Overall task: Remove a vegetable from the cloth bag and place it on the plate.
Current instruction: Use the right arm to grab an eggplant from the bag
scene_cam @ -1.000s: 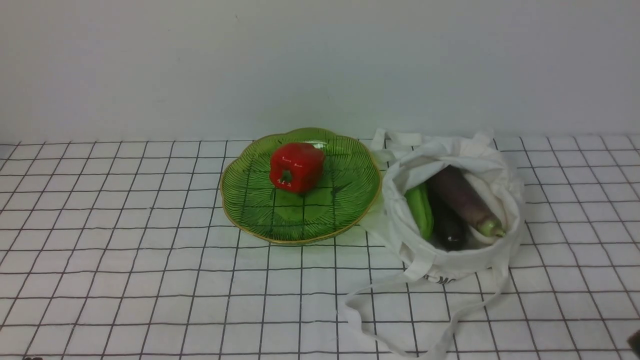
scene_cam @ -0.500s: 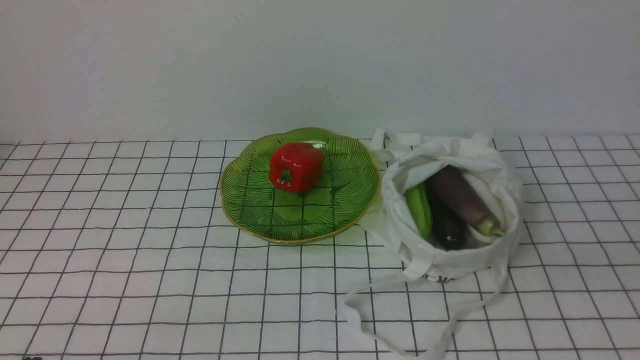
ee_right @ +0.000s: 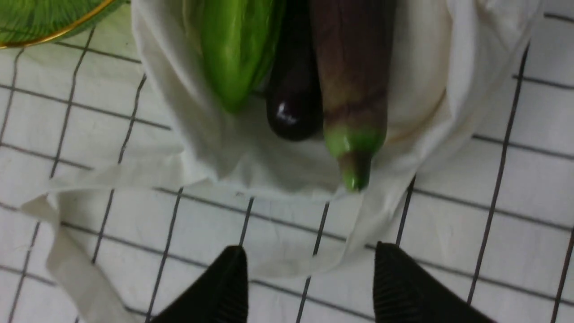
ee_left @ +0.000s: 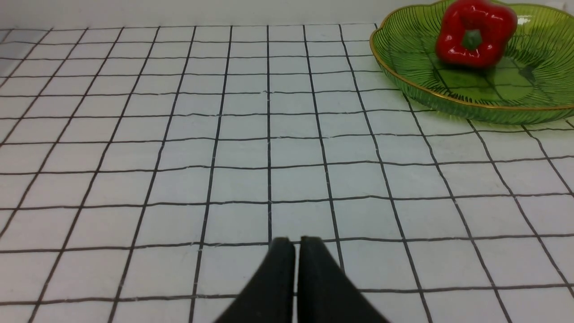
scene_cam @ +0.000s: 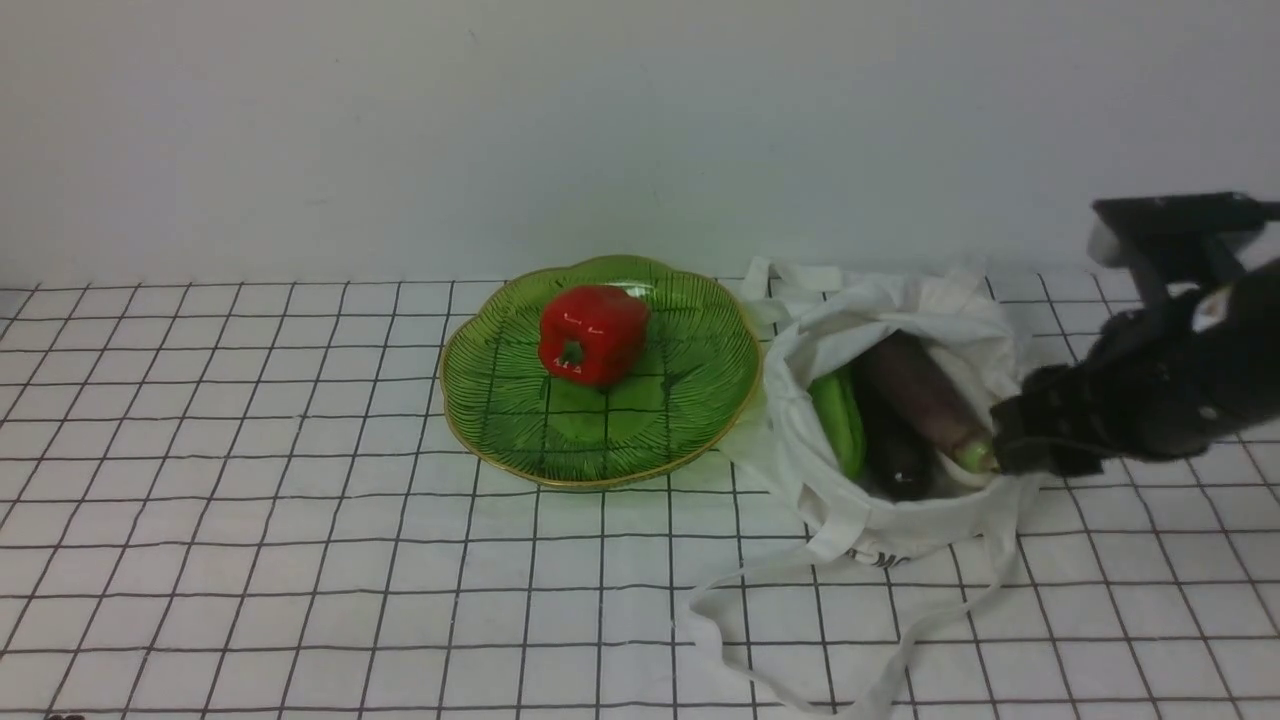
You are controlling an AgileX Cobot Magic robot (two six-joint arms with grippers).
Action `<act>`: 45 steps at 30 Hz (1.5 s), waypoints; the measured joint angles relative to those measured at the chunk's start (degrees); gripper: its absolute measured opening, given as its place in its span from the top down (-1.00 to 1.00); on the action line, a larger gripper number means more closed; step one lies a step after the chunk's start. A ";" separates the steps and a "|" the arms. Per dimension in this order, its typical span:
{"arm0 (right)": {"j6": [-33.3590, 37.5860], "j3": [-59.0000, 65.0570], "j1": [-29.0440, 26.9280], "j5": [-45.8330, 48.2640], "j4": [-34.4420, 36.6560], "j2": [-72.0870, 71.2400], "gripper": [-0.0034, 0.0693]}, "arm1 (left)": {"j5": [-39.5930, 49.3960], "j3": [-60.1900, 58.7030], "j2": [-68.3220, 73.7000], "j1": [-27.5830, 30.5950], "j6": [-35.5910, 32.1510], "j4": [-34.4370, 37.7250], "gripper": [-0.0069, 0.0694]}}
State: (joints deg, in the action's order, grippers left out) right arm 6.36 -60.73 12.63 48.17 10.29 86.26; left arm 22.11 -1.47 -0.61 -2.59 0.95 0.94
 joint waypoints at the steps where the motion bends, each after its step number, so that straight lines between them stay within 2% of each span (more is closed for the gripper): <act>1: -0.54 -2.33 0.06 -0.15 -0.92 2.85 -0.18 | 0.00 0.00 0.00 0.00 0.00 0.00 0.84; 5: -1.25 -7.35 0.17 -0.26 -2.79 10.99 -0.29 | 0.00 0.00 0.00 0.00 0.00 0.00 0.84; 15: -1.28 -12.77 0.24 -1.36 -4.77 20.93 -0.30 | 0.00 0.00 0.00 0.00 0.00 0.00 0.84; 18: -1.23 -12.85 0.24 -1.30 -4.88 21.47 -0.21 | 0.00 0.00 0.00 0.00 0.00 0.00 0.84; 20: -1.23 -12.97 0.24 -0.45 -4.94 21.35 0.09 | 0.00 0.00 0.00 0.00 0.00 0.00 0.84; 21: -1.23 -12.97 0.24 -0.18 -4.94 21.21 0.16 | 0.00 0.00 0.00 0.00 0.00 0.00 0.84; 25: -1.30 -12.97 0.24 2.40 -4.94 19.48 0.18 | 0.00 0.00 0.00 0.00 0.00 0.00 0.84; 35: -4.85 -12.97 0.24 20.93 -4.72 9.39 0.18 | 0.00 0.00 0.00 0.00 0.00 0.00 0.84; 40: -9.23 -11.56 0.39 21.90 -4.72 1.96 0.18 | 0.00 0.00 0.00 0.00 0.00 0.00 0.84; 45: -10.01 -10.75 1.76 22.73 -3.28 -7.78 0.18 | 0.00 0.00 0.00 0.00 0.00 0.00 0.84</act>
State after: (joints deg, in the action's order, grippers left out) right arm -3.64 -71.48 14.39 70.89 7.02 78.47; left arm 22.11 -1.47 -0.61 -2.59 0.95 0.94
